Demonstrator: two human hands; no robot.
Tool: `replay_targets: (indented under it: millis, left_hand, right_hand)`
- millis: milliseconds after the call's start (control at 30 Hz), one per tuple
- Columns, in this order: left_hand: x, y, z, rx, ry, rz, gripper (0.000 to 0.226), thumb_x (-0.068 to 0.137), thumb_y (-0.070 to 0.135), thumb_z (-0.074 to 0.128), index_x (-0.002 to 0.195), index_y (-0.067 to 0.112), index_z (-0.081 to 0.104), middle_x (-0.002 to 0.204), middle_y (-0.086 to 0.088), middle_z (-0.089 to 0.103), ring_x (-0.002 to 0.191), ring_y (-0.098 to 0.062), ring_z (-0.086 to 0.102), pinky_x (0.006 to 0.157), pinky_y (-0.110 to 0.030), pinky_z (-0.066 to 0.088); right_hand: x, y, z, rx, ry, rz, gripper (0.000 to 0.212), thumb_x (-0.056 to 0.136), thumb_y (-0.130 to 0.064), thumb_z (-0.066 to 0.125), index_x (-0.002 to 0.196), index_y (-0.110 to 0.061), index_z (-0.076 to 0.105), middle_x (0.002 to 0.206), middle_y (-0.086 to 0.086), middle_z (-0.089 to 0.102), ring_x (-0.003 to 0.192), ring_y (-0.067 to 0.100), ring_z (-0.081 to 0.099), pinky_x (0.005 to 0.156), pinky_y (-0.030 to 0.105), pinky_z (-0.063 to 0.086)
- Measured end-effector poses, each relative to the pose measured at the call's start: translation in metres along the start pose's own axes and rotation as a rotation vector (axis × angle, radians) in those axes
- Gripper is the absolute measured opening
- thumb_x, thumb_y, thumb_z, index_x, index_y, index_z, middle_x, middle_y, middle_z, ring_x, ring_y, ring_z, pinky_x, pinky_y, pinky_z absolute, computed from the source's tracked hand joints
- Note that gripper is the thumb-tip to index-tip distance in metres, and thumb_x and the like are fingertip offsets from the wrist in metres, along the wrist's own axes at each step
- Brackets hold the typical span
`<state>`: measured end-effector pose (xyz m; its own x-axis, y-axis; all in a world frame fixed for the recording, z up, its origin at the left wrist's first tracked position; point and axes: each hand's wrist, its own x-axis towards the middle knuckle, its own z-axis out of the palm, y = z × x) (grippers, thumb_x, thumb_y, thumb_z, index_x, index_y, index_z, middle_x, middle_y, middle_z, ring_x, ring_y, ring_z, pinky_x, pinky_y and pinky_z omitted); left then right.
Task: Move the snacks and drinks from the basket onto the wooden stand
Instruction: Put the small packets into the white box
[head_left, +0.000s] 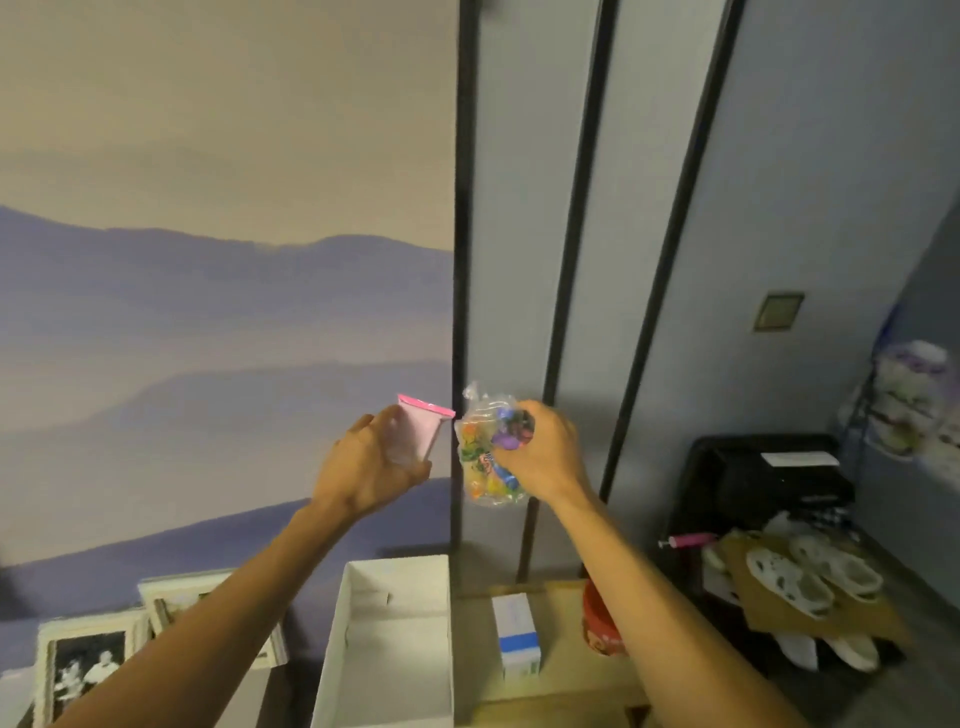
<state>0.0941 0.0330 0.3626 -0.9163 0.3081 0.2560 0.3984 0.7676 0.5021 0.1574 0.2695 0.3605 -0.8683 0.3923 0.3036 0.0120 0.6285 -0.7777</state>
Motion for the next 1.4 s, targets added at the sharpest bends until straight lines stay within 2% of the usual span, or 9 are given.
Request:
replay_targets:
  millis: [100, 433, 633, 767, 867, 967, 1167, 1300, 1400]
  left_hand:
    - [-0.008, 0.037, 0.025, -0.034, -0.094, 0.099, 0.088, 0.07, 0.065, 0.078, 0.146, 0.033, 0.045, 0.129, -0.001, 0.063, 0.11, -0.028, 0.067, 0.09, -0.04, 0.059]
    - [-0.094, 0.211, 0.138, -0.22, -0.423, 0.395, 0.087, 0.077, 0.045, 0.086, 0.151, 0.028, 0.044, 0.138, -0.001, 0.058, 0.122, -0.027, 0.06, 0.099, -0.04, 0.054]
    - [-0.141, 0.3, 0.23, -0.21, -0.557, 0.453, 0.079, 0.086, 0.041, 0.081, 0.154, 0.022, 0.045, 0.147, -0.005, 0.054, 0.13, -0.026, 0.055, 0.102, -0.034, 0.044]
    - [-0.169, 0.336, 0.299, -0.13, -0.7, 0.392, 0.063, 0.093, 0.042, 0.075, 0.145, 0.019, 0.048, 0.128, 0.002, 0.055, 0.112, -0.017, 0.057, 0.095, -0.03, 0.046]
    - [-0.188, 0.34, 0.359, -0.114, -0.7, 0.397, 0.075, 0.078, 0.059, 0.078, 0.14, 0.028, 0.05, 0.129, 0.004, 0.062, 0.114, -0.019, 0.063, 0.094, -0.037, 0.055]
    - [-0.207, 0.326, 0.429, -0.041, -0.7, 0.389, 0.084, 0.076, 0.059, 0.08, 0.145, 0.024, 0.047, 0.13, 0.004, 0.06, 0.118, -0.022, 0.062, 0.094, -0.039, 0.054]
    - [-0.252, 0.256, 0.598, 0.026, -0.766, 0.35, 0.062, 0.071, 0.07, 0.079, 0.117, 0.036, 0.055, 0.108, 0.016, 0.056, 0.102, -0.01, 0.064, 0.086, -0.031, 0.055]
    - [-0.287, 0.184, 0.722, 0.064, -0.826, 0.309, 0.084, 0.063, 0.085, 0.062, 0.131, 0.036, 0.051, 0.12, 0.012, 0.061, 0.108, -0.014, 0.065, 0.092, -0.038, 0.058]
    - [-0.308, 0.133, 0.796, 0.061, -0.843, 0.314, 0.081, 0.073, 0.07, 0.072, 0.141, 0.034, 0.048, 0.128, 0.008, 0.062, 0.116, -0.017, 0.064, 0.09, -0.03, 0.052]
  right_hand:
    - [-0.04, 0.023, -0.043, -0.051, 0.086, 0.084, 0.046, 0.086, -0.019, 0.091, 0.127, -0.016, 0.07, 0.11, -0.005, 0.071, 0.087, 0.003, 0.066, 0.06, 0.006, 0.046]
    - [-0.194, 0.127, -0.205, -0.27, 0.364, 0.373, 0.036, 0.092, -0.024, 0.084, 0.123, -0.011, 0.071, 0.115, 0.005, 0.074, 0.104, 0.018, 0.067, 0.091, 0.024, 0.05]
    - [-0.262, 0.205, -0.275, -0.256, 0.427, 0.558, 0.034, 0.088, -0.027, 0.082, 0.119, -0.018, 0.073, 0.11, -0.003, 0.072, 0.1, 0.018, 0.069, 0.084, 0.028, 0.05]
    - [-0.292, 0.274, -0.287, -0.188, 0.452, 0.673, 0.04, 0.085, -0.027, 0.085, 0.122, -0.022, 0.071, 0.108, -0.001, 0.071, 0.096, 0.017, 0.065, 0.085, 0.031, 0.052]
    - [-0.315, 0.353, -0.278, -0.189, 0.466, 0.746, 0.043, 0.08, -0.045, 0.081, 0.113, -0.022, 0.068, 0.106, 0.005, 0.072, 0.096, 0.026, 0.069, 0.083, 0.045, 0.06]
    - [-0.342, 0.411, -0.253, -0.258, 0.445, 0.811, 0.039, 0.086, -0.042, 0.083, 0.116, -0.021, 0.068, 0.106, -0.002, 0.069, 0.092, 0.019, 0.067, 0.076, 0.038, 0.057]
    - [-0.394, 0.548, -0.146, -0.177, 0.359, 0.92, 0.043, 0.085, -0.034, 0.086, 0.121, -0.021, 0.068, 0.115, -0.001, 0.065, 0.097, 0.019, 0.068, 0.081, 0.038, 0.061]
    - [-0.422, 0.641, -0.061, -0.191, 0.312, 0.982, 0.051, 0.093, -0.04, 0.081, 0.136, -0.02, 0.064, 0.131, -0.001, 0.063, 0.109, 0.016, 0.065, 0.093, 0.029, 0.057]
    - [-0.44, 0.698, -0.011, -0.167, 0.283, 0.997, 0.053, 0.094, -0.033, 0.08, 0.142, -0.02, 0.06, 0.141, 0.003, 0.06, 0.118, 0.02, 0.064, 0.092, 0.025, 0.05]
